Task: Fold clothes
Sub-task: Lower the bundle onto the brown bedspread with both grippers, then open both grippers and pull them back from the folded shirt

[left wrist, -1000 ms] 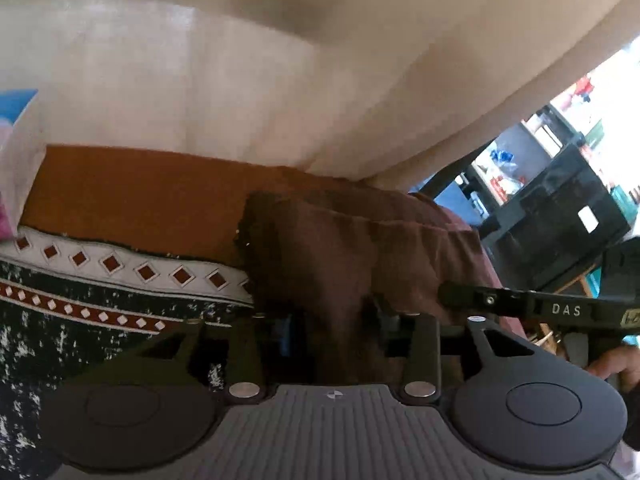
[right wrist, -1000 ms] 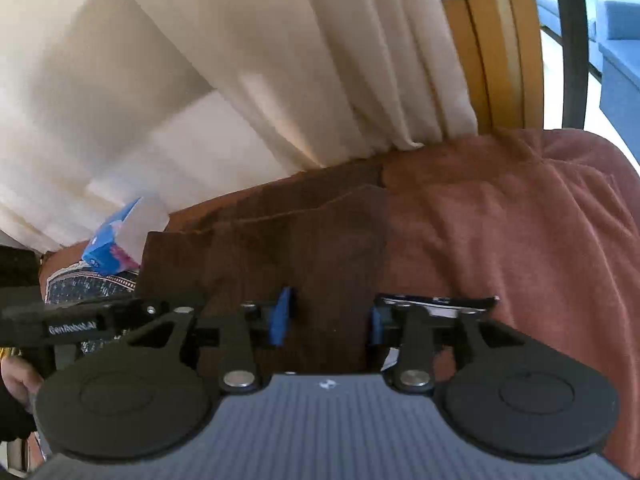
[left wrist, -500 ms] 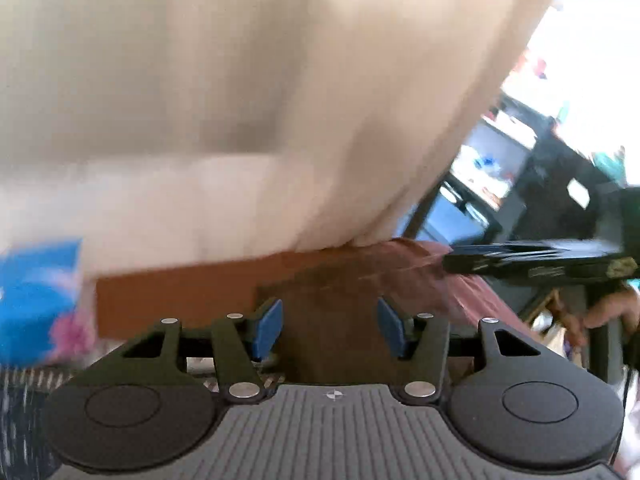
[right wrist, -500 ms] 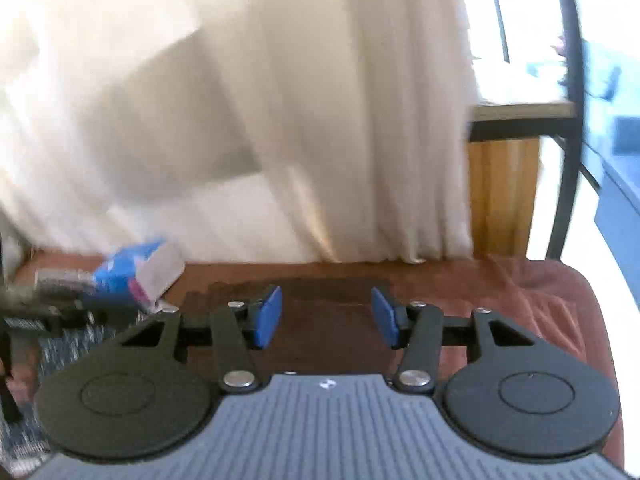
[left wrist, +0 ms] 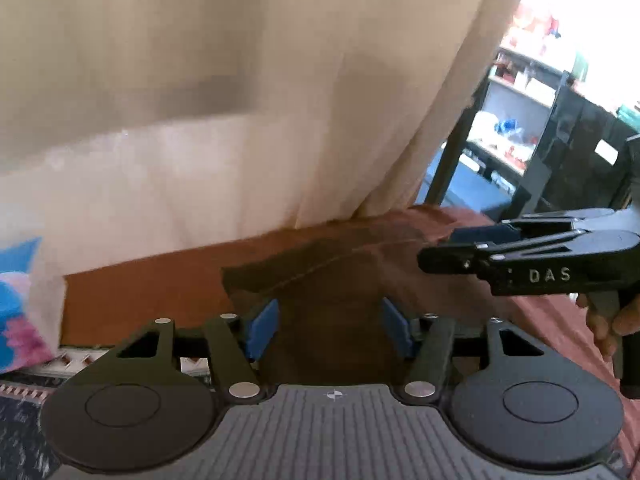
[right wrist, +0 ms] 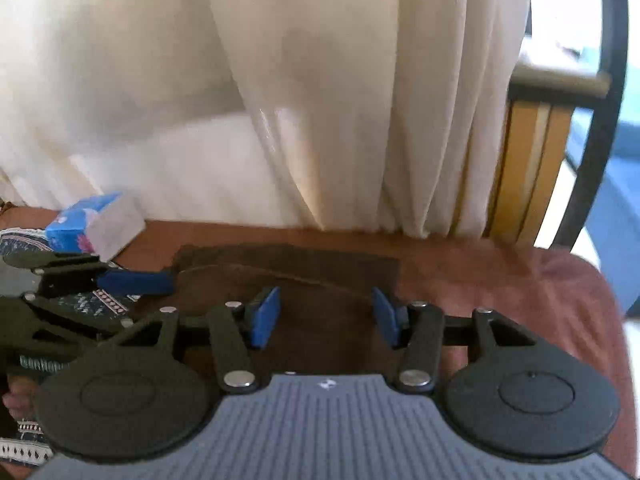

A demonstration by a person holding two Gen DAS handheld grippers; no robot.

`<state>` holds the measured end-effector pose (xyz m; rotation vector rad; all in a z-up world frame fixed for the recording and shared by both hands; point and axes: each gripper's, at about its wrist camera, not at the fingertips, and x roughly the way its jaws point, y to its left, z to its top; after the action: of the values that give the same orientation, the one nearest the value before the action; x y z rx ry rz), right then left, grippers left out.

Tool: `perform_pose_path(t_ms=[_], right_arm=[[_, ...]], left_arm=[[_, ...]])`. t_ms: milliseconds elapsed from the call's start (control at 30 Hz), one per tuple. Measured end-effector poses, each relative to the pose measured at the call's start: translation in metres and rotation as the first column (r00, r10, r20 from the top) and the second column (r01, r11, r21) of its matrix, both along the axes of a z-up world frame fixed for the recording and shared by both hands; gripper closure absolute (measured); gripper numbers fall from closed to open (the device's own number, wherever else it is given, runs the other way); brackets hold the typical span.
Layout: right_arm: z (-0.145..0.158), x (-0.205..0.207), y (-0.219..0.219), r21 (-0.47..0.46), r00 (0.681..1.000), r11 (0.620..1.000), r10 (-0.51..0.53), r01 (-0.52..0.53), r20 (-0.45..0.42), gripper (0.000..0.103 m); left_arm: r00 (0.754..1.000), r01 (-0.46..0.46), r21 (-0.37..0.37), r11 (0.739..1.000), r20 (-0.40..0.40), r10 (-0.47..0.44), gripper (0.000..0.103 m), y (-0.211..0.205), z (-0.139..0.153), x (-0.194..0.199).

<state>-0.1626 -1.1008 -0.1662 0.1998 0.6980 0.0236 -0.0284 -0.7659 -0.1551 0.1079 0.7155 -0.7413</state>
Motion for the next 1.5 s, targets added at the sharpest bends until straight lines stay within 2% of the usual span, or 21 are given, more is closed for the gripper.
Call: perform_pose_path(t_ms=[33,100,133,267,433,533,633,967,1067,1133,1167,1267,1367,1400,1433,1467,1500], right_arm=[[0.006,-0.01,0.004,-0.004,1.0,1.0,0.003,-0.003,0.018,0.045],[0.002,-0.02,0.011,-0.005,0.999,0.999,0.035,-0.035,-0.006,0.044],[-0.003,-0.021,0.016,-0.022,0.998,0.998,0.05,-0.051,-0.03,0.044],[-0.017,-0.012,0.016,0.0,0.996,0.999,0.044,-0.044,-0.073,0.043],[0.01,-0.038,0.014,-0.004,0.999,0.999,0.036,-0.036,-0.017,0.046],[0.0,-0.053,0.015,0.031,0.998,0.999,0.022,-0.021,-0.053,0.045],[-0.02,-0.055,0.016,0.032,0.997,0.999,0.01,-0.008,-0.082,0.045],[-0.03,-0.051,0.019,0.006,0.997,1.0,0.024,-0.023,-0.077,0.044],[-0.028,-0.048,0.018,0.014,0.994,1.0,0.023,-0.022,-0.103,0.044],[-0.016,-0.047,0.013,0.045,0.992,0.999,0.0,0.005,-0.125,0.046],[-0.002,-0.056,0.012,0.06,0.996,0.998,-0.022,0.027,-0.091,0.046],[0.04,-0.082,0.01,0.108,0.996,0.99,-0.09,0.088,0.009,0.041],[0.081,-0.116,0.024,0.081,0.993,0.992,-0.099,0.094,0.064,0.035],[0.094,-0.128,0.03,0.073,0.991,0.993,-0.099,0.093,0.085,0.031],[0.107,-0.14,0.036,0.065,0.989,0.994,-0.098,0.092,0.107,0.027],[0.115,-0.149,0.04,0.056,0.987,0.994,-0.102,0.096,0.121,0.017],[0.123,-0.159,0.045,0.048,0.985,0.994,-0.108,0.102,0.138,0.0]], left_arm=[[1.0,0.008,-0.008,1.0,0.009,-0.008,0.031,0.001,0.0,-0.01],[1.0,0.024,0.023,0.999,-0.002,-0.024,0.031,-0.01,-0.011,-0.018],[1.0,0.02,0.04,0.999,-0.017,-0.019,0.033,-0.014,-0.019,-0.02],[0.999,-0.005,0.039,0.999,-0.032,0.006,0.033,-0.016,-0.022,-0.018],[1.0,0.002,0.002,1.0,0.006,-0.002,0.031,0.003,-0.004,-0.041],[1.0,-0.001,0.029,1.0,-0.015,0.002,0.033,-0.001,-0.021,-0.048],[1.0,-0.004,0.042,0.999,0.008,0.004,0.034,-0.003,-0.035,-0.053],[1.0,-0.025,0.036,0.999,0.007,0.025,0.033,-0.005,-0.037,-0.052],[0.999,-0.038,0.069,0.997,-0.021,0.039,0.031,-0.002,-0.015,-0.054],[0.998,-0.046,0.092,0.995,-0.039,0.049,0.03,0.0,0.0,-0.055],[0.997,-0.049,0.103,0.993,-0.048,0.055,0.029,0.001,0.008,-0.056],[0.997,-0.07,0.055,0.996,-0.025,0.071,0.022,0.027,0.047,-0.076],[0.997,-0.077,-0.005,0.997,0.019,0.077,0.014,0.052,0.088,-0.102],[0.996,-0.079,-0.021,0.997,0.037,0.08,0.011,0.059,0.099,-0.111],[0.995,-0.091,-0.015,0.996,0.047,0.091,0.0,0.064,0.108,-0.119],[0.993,-0.103,-0.008,0.995,0.056,0.103,0.0,0.069,0.117,-0.126],[0.993,-0.106,0.005,0.994,0.049,0.106,0.0,0.071,0.122,-0.131]])
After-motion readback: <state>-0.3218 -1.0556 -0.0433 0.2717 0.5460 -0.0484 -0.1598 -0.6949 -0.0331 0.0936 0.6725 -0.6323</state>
